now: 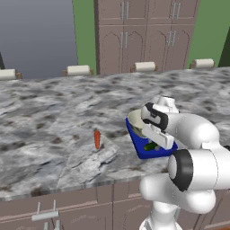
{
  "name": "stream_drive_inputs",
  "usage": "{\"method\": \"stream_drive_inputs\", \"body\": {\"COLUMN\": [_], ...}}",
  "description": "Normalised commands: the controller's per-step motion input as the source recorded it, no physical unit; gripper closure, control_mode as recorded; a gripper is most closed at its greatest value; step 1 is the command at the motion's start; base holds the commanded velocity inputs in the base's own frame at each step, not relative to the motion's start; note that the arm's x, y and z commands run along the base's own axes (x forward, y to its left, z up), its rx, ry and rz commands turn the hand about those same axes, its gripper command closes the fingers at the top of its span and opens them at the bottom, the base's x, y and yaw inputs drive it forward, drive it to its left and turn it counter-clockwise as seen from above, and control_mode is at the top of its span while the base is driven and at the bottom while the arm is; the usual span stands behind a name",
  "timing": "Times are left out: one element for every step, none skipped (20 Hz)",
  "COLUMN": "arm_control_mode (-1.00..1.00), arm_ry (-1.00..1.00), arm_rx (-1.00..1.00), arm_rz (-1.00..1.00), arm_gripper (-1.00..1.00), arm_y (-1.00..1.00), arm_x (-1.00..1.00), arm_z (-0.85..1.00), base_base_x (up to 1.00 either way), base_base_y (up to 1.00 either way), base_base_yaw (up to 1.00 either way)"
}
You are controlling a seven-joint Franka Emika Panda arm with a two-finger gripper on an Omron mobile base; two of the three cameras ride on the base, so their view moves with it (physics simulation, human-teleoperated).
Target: Place the two vegetables and bowl onto the tray for setting up a vegetable dip station.
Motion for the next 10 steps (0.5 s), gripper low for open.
{"method": "stream_drive_inputs", "body": {"arm_control_mode": [-1.0, -1.0, -1.0, -1.0, -1.0, -1.0, -1.0, -1.0, -1.0, -1.0], "arm_ry": [-0.1, -0.11, -0.11, -0.12, -0.12, -0.12, -0.1, -0.1, -0.08, -0.08], "arm_rx": [0.0, 0.0, 0.0, 0.0, 0.0, 0.0, 0.0, 0.0, 0.0, 0.0], "arm_rz": [0.0, 0.0, 0.0, 0.0, 0.0, 0.0, 0.0, 0.0, 0.0, 0.0], "arm_gripper": [1.0, 1.0, 1.0, 1.0, 1.0, 1.0, 1.0, 1.0, 1.0, 1.0], "arm_y": [0.01, 0.02, 0.02, 0.02, 0.02, 0.01, 0.01, 0.01, 0.0, 0.0], "arm_x": [0.0, 0.0, 0.0, 0.0, 0.0, 0.0, 0.03, 0.02, 0.07, 0.05], "arm_z": [-0.07, -0.07, -0.05, -0.03, -0.01, -0.01, 0.0, 0.0, 0.0, 0.0], "base_base_x": [0.0, 0.0, 0.0, 0.0, 0.0, 0.0, 0.0, 0.0, 0.0, 0.0], "base_base_y": [0.0, 0.0, 0.0, 0.0, 0.0, 0.0, 0.0, 0.0, 0.0, 0.0], "base_base_yaw": [0.0, 0.0, 0.0, 0.0, 0.0, 0.0, 0.0, 0.0, 0.0, 0.0]}}
